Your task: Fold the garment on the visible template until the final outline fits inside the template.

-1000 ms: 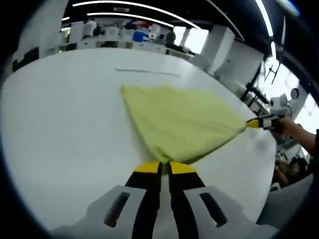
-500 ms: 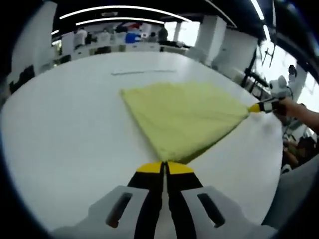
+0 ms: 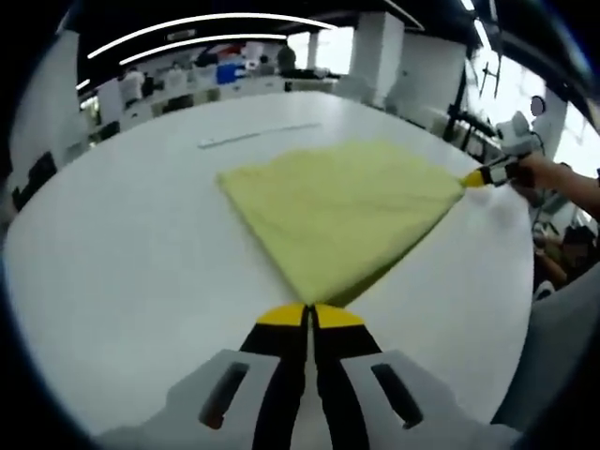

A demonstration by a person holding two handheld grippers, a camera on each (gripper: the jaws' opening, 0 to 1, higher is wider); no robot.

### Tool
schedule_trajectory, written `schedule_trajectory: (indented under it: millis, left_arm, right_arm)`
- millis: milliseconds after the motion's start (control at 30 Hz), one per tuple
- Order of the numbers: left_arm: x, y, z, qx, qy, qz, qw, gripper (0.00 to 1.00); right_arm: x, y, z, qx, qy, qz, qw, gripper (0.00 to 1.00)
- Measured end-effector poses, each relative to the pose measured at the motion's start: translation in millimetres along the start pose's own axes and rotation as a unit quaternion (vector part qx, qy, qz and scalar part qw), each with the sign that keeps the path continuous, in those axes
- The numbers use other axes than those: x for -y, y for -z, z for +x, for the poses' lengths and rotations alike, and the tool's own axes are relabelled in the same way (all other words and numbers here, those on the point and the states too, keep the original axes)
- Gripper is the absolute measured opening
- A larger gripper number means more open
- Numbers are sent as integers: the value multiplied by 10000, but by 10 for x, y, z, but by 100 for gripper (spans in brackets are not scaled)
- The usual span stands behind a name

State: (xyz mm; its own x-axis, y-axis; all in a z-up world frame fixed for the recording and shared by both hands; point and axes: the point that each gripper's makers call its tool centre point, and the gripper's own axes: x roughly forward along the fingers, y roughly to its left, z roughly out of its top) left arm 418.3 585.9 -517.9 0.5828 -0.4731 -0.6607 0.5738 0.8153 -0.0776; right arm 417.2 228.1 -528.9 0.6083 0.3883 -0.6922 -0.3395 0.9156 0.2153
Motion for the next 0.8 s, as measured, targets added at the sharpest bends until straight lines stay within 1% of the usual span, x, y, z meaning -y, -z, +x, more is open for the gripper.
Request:
schedule_trajectory:
  millis: [167, 267, 433, 600, 800]
  left_arm:
    - [-4, 25, -19, -40, -19, -51, 10000, 0]
    - [4, 51, -49, -17, 53, -235, 9997, 0]
    - [36, 98, -100, -18, 82, -235, 9997, 0]
    - [67, 174, -170, -87, 85, -310, 9994, 0]
    - [117, 317, -242, -187, 63, -504, 9985, 0]
  right_arm:
    - [-21, 32, -20, -70, -36, -28, 10000, 0]
    - [-46, 65, -41, -123, -54, -2, 9999, 0]
    - [-86, 120, -85, -200, -68, 11, 9998, 0]
    - [-133, 184, -128, -256, -72, 8, 9996, 0]
    - [-179, 258, -163, -285, -73, 34, 9996, 0]
